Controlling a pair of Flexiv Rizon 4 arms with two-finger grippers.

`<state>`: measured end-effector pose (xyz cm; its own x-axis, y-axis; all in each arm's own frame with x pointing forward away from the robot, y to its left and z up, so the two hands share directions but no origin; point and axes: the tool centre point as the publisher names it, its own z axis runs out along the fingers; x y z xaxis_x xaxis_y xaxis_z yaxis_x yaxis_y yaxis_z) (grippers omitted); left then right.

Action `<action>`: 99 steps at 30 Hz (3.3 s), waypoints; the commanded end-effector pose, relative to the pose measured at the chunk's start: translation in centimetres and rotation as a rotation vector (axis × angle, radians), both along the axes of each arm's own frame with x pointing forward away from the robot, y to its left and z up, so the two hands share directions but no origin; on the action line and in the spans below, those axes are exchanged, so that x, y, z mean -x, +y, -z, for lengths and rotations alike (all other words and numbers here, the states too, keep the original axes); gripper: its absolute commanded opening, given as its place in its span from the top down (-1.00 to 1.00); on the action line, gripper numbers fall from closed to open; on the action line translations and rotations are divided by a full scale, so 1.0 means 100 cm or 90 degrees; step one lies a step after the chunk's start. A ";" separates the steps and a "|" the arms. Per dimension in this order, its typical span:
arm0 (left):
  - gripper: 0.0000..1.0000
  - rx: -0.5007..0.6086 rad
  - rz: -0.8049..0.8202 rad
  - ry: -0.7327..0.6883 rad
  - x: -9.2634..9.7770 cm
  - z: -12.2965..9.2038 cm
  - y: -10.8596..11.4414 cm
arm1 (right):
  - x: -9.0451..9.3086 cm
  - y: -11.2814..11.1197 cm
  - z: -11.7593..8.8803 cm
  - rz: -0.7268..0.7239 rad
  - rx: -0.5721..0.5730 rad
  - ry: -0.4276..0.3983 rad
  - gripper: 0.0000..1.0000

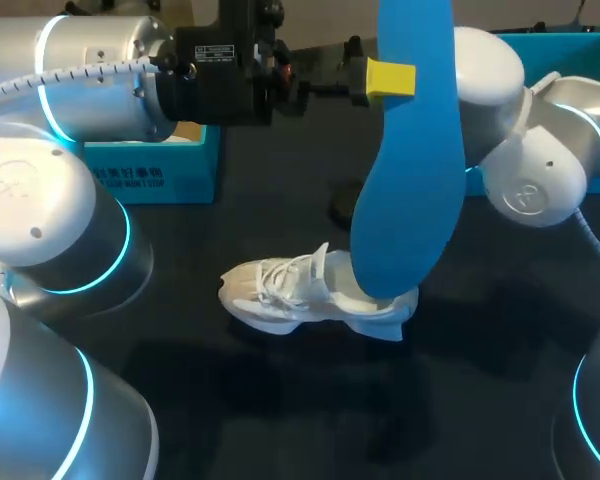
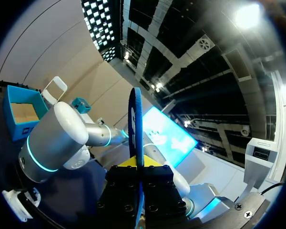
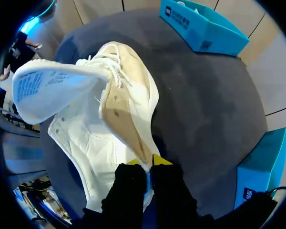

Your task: Take the shoe out of the shoebox, open the shoe tongue, remove and reinsert the insole, then place the shoe into the shoebox

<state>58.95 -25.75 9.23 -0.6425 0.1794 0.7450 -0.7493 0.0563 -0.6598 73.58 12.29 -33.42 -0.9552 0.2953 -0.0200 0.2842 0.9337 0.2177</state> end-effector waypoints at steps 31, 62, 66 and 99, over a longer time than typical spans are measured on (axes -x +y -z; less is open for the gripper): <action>1.00 0.000 -0.002 0.001 0.001 0.001 -0.002 | 0.006 -0.007 -0.004 0.670 -0.083 0.082 1.00; 1.00 0.000 -0.002 0.001 0.001 0.001 -0.002 | 0.022 0.001 -0.003 0.804 -0.097 0.094 1.00; 1.00 0.000 -0.002 0.001 0.001 0.001 -0.002 | 0.031 0.001 0.005 0.808 -0.133 0.147 1.00; 1.00 0.000 -0.002 0.001 0.001 0.001 -0.002 | 0.050 0.010 0.051 0.817 -0.132 0.126 1.00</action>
